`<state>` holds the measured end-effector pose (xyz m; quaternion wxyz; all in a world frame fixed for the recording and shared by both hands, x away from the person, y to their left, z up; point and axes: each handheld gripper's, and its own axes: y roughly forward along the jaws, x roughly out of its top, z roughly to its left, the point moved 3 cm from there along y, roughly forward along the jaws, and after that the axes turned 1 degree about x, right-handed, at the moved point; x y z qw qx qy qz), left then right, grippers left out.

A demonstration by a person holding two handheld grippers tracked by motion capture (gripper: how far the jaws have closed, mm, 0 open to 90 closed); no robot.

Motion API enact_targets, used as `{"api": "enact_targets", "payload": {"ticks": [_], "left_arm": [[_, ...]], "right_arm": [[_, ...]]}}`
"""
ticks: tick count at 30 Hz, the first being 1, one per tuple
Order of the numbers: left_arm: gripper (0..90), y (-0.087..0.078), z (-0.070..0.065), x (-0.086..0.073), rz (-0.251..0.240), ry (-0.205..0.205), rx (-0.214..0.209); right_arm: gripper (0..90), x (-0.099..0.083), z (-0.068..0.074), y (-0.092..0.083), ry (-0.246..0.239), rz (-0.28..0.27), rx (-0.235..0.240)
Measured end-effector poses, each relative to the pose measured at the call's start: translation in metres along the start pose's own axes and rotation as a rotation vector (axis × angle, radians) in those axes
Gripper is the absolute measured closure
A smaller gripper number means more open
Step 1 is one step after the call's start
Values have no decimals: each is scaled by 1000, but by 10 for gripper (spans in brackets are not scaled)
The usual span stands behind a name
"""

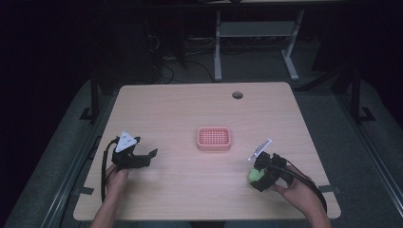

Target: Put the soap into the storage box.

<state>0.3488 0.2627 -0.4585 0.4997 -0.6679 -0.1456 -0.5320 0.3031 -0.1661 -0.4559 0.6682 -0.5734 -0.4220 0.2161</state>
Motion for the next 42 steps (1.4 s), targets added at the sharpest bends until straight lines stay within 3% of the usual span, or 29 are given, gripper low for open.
{"api": "enact_targets", "payload": {"ticks": [22, 42], "left_arm": [[144, 0, 0, 0, 1, 1, -2], [143, 0, -1, 0, -2, -1, -4]], "right_arm": [[225, 2, -3, 18, 21, 68, 1], [253, 2, -3, 18, 33, 67, 4]]}}
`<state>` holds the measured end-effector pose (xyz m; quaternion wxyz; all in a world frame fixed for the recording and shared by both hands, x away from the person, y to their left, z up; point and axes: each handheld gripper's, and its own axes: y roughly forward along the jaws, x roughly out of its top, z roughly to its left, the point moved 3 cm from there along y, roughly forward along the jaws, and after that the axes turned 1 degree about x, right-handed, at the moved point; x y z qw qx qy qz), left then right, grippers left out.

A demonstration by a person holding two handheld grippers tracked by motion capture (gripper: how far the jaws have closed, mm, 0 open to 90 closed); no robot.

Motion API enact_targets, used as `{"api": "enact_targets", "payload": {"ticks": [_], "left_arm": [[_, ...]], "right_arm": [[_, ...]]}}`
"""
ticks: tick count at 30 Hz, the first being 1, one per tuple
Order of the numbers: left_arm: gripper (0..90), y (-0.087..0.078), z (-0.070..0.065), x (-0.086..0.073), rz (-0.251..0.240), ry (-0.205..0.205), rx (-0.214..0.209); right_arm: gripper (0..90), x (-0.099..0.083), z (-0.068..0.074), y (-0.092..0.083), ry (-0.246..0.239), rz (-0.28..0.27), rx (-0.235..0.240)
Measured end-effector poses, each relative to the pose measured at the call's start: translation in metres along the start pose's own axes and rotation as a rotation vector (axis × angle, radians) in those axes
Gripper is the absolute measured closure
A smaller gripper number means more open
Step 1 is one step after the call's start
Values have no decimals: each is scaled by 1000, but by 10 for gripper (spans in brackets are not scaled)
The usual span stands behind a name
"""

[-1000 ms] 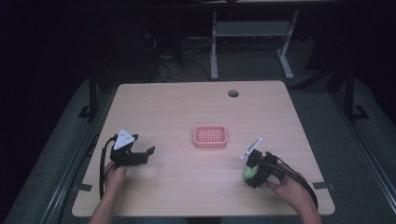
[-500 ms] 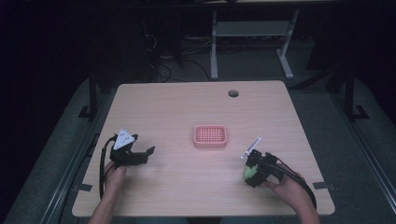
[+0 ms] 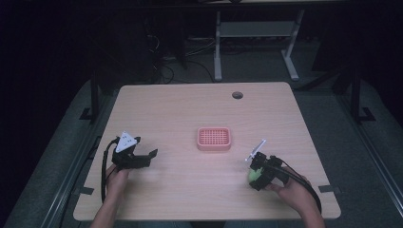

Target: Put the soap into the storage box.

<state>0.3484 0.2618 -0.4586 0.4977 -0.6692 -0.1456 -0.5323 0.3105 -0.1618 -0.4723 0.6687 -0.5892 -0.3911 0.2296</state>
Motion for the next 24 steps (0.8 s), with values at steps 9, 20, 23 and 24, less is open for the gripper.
{"api": "enact_targets", "payload": {"ticks": [9, 20, 23, 24], "left_arm": [[143, -1, 1, 0, 4, 0, 3], [143, -1, 1, 0, 1, -1, 5], [143, -1, 1, 0, -1, -2, 5], [143, -1, 1, 0, 1, -1, 6]], "right_arm": [[256, 0, 0, -1, -25, -9, -11], [259, -3, -2, -11, -26, -39, -11], [260, -3, -2, -12, -25, -41, -7], [260, -3, -2, -13, -31, -43, -10]]}}
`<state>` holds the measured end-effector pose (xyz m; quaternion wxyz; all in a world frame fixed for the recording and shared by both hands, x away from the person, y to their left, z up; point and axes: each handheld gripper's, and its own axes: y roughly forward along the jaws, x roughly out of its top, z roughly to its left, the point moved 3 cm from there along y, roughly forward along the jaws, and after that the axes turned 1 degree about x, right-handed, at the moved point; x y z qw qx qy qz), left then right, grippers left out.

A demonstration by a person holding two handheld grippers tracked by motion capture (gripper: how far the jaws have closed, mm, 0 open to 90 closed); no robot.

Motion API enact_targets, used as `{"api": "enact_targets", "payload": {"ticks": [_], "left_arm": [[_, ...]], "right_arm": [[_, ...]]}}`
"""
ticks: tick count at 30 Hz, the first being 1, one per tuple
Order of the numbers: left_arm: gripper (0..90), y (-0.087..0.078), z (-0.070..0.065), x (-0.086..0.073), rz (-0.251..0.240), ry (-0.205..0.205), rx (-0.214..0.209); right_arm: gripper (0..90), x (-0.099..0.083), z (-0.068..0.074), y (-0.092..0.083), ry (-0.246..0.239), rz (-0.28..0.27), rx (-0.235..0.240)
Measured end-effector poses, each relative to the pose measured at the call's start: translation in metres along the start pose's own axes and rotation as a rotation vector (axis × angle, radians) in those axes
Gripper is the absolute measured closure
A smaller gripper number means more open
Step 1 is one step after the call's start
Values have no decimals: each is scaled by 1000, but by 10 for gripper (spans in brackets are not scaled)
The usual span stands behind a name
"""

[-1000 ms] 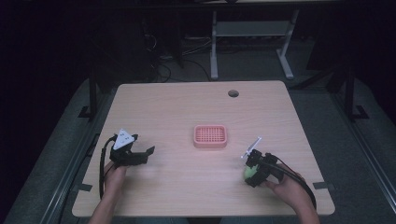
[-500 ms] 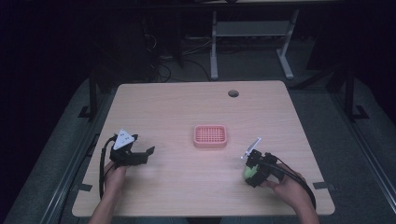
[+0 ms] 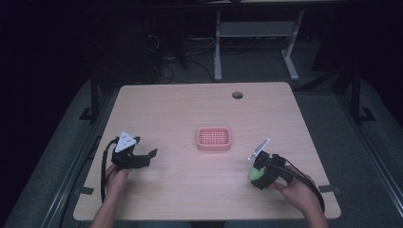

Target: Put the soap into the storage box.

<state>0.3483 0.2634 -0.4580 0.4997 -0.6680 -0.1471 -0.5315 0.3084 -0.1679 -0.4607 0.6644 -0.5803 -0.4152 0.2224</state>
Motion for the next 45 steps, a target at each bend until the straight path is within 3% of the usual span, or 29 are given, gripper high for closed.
{"api": "enact_targets", "payload": {"ticks": [26, 45], "left_arm": [[143, 0, 0, 0, -5, 0, 1], [144, -1, 1, 0, -3, -7, 0]], "right_arm": [[261, 18, 1, -15, -47, -41, -20], [261, 42, -3, -19, -63, -73, 1]]}}
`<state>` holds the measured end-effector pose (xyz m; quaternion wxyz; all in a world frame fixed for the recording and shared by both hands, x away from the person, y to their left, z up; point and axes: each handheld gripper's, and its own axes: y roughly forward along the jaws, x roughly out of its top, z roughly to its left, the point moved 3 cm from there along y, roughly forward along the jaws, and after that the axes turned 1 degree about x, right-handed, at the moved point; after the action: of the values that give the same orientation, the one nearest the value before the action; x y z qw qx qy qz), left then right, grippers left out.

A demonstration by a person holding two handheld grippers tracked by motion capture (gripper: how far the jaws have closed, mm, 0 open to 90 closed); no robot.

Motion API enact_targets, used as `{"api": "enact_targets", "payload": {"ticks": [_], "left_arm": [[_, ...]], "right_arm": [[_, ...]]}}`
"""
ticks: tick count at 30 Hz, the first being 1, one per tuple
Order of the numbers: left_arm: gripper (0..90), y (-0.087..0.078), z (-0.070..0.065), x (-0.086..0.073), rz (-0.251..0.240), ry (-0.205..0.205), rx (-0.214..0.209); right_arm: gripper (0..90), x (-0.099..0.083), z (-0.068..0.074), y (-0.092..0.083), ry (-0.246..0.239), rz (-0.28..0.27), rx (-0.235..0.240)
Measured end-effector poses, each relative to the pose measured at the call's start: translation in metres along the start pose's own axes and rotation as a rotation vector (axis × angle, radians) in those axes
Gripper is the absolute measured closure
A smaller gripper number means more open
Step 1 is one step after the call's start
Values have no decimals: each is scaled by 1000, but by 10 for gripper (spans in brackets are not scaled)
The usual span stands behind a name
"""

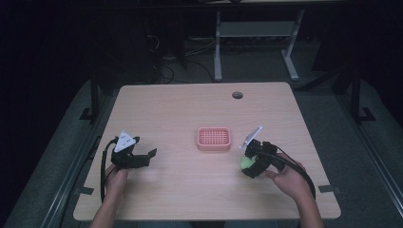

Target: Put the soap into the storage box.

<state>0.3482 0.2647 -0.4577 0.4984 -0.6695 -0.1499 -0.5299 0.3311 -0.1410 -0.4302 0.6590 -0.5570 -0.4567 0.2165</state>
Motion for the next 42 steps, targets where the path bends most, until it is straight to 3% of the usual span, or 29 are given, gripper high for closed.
{"api": "enact_targets", "payload": {"ticks": [22, 42], "left_arm": [[144, 0, 2, 0, -8, -10, 3], [143, -1, 3, 0, -10, -13, 3]], "right_arm": [[261, 27, -12, -5, -10, -29, 32], [260, 58, -14, -7, -57, -24, 37]]}}
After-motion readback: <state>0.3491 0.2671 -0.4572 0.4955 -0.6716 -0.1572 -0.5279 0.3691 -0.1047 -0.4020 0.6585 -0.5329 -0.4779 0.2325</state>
